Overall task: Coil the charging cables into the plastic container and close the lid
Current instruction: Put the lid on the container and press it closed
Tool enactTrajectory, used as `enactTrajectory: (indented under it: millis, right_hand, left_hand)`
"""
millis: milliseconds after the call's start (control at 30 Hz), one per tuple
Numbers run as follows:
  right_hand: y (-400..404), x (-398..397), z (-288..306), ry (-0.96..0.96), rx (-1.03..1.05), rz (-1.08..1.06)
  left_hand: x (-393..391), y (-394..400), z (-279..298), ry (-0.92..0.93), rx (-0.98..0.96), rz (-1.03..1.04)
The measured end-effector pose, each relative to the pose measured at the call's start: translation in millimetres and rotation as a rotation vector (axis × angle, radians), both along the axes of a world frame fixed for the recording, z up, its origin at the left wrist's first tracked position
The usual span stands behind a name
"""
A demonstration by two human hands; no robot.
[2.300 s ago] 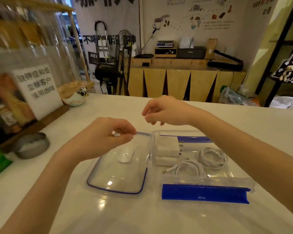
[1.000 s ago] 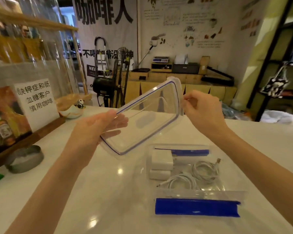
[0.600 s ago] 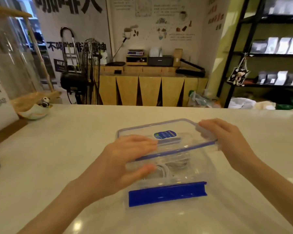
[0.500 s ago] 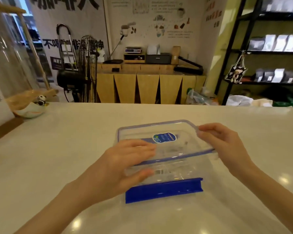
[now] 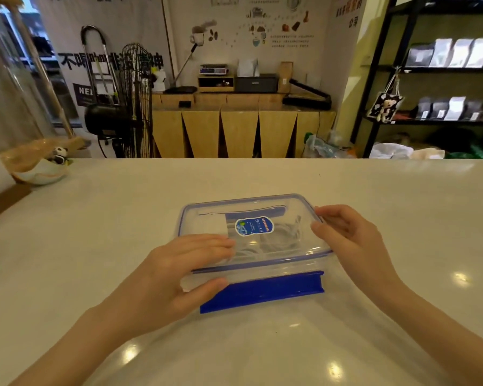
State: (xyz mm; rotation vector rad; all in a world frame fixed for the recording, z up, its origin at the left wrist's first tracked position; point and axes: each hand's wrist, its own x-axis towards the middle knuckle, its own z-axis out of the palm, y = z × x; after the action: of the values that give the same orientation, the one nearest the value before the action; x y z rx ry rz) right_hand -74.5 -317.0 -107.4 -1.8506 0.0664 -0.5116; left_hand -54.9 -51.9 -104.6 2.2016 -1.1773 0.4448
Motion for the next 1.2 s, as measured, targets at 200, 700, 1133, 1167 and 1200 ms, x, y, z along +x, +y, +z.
enactTrajectory:
  millis: [200, 700, 1133, 1167, 1200]
  right_hand:
    - [3, -1, 0, 0.008, -0.008, 0.012]
    - [13, -24, -10, -0.389, -1.199, 0.321]
    - [8, -20, 0, -0.315, -1.047, 0.431]
    - [8, -20, -1, -0.318, -1.026, 0.436]
    - [8, -19, -1, -0.320, -1.004, 0.440]
  left_hand:
    - [3, -2, -4, -0.073, 0.078, 0.028]
    - [-8, -5, -17, -0.428, 0.294, 0.191]
    - [-5, 0, -14, -0.238, 0.136, 0.117]
    - [-6, 0, -15, -0.226, 0.121, 0.116]
    - [-6, 0, -15, -0.214, 0.108, 0.116]
